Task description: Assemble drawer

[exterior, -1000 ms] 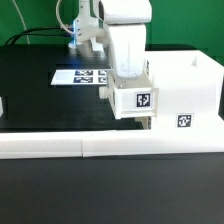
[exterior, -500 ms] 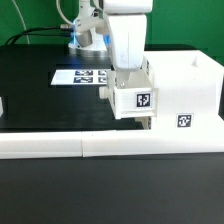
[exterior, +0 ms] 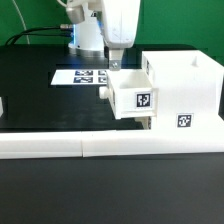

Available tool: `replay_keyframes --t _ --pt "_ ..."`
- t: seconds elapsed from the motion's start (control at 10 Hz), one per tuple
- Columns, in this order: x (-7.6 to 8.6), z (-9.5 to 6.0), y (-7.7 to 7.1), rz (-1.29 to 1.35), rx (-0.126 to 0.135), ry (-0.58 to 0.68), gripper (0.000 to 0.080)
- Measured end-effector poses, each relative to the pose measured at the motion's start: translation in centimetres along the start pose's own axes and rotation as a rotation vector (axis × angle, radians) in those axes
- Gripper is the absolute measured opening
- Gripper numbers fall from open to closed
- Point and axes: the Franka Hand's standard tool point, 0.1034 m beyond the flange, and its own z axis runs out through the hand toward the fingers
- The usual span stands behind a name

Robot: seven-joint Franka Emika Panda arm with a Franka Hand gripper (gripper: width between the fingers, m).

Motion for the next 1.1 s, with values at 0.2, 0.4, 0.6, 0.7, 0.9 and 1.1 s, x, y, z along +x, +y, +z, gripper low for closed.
replay_keyframes --t 0.2,0.4,0.6,0.7,0.9,1.1 --pt "-0.2 0.2 -0.1 0.006 0.003 0.002 0.0649" --pt "-1.1 0.7 -0.3 -0.022 0.007 0.043 0.0649" --pt "-3.1 2.5 -0.3 -0.035 0.030 0.134 0.0649" --pt "-3.3 2.9 -0.3 -0.042 0.036 0.149 0.0649" --pt "-3.7 4.1 -1.2 -0.034 0.063 0.207 0.0649" --pt "-2.0 4.2 -1.0 -0.017 0.070 0.207 0.0649"
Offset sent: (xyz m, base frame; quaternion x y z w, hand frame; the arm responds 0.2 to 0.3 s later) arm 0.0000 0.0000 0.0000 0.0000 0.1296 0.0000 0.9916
